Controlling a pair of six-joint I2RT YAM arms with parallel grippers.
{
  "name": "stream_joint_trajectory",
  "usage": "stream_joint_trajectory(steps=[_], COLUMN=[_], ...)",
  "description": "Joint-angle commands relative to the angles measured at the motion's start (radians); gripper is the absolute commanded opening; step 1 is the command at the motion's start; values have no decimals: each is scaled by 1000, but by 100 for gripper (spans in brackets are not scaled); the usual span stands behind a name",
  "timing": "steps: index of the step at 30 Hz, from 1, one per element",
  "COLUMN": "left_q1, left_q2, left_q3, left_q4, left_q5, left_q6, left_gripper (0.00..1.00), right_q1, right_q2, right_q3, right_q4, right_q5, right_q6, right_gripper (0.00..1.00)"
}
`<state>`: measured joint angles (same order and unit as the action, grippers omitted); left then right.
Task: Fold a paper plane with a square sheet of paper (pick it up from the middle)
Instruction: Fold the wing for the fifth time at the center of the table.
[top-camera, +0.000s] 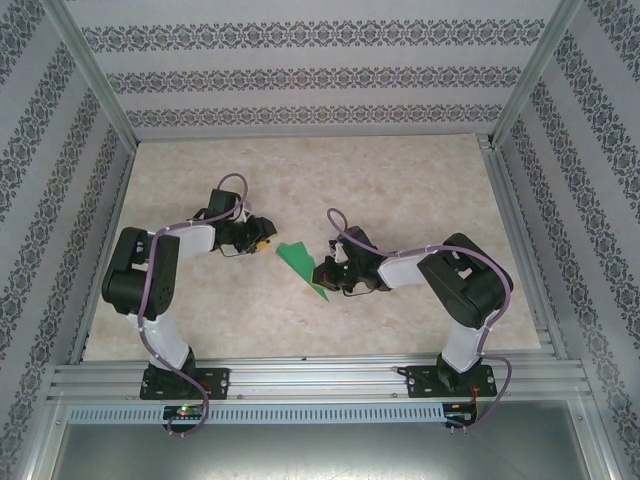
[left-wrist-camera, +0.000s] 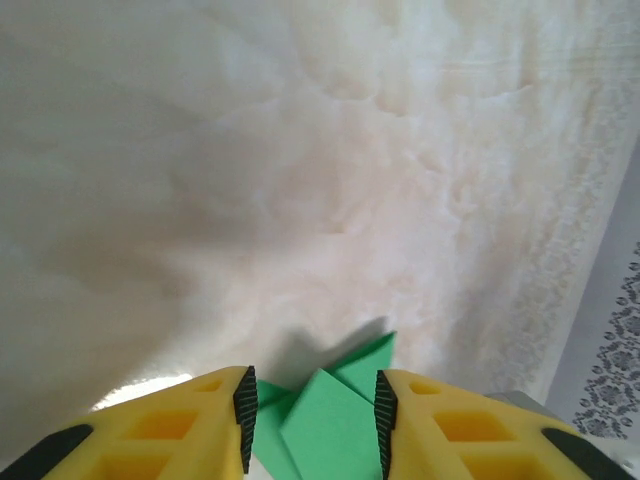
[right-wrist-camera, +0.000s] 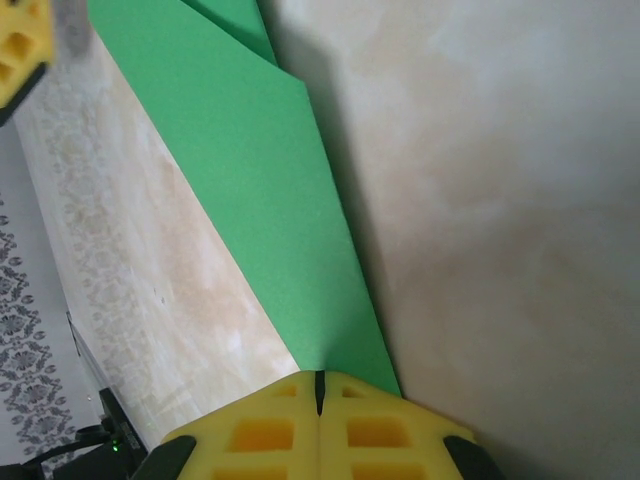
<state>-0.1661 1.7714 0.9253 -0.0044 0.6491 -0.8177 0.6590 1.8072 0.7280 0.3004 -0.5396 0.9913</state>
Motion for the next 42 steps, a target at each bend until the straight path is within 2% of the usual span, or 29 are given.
stream_joint_trajectory(steps=[1,8,13,17,23,29,32,38,42], left_q1=[-2,-89,-200,-270,-353,-359,-358,-334,-327], left_q2=[-71,-114,-104,-87,-7,91,130,141,144], left_q3=[-4,-12,53,93,123,131,160,136,149], left_q4=[-51,-65,-178,-244,-172,-118,-183,-199,-195], left_q5=[-8,-55,-172,-255,-236,-225,-265,-284,-263], left_q6=[6,-49,-61,-89,-134,-161,-152,-141,-122], left_gripper=[41,44,45,47,46,45,41,41,40], right_q1=[26,45,70,101,113,110,112,96,89], right_q2=[31,4,-13,-26,-25,-32,-57,-153,-221], right_q3=[-62,-98,-131,-121,-122,-134,-142,-153,-188], right_q4=[-122,-58,30,36,41,69,113,-19,-21], right_q5=[89,149,186,225,247,229,211,244,227], right_q6=[64,138,204,213,218,207,182,127,99], right_gripper=[0,0,0,0,1,3,7,6,6])
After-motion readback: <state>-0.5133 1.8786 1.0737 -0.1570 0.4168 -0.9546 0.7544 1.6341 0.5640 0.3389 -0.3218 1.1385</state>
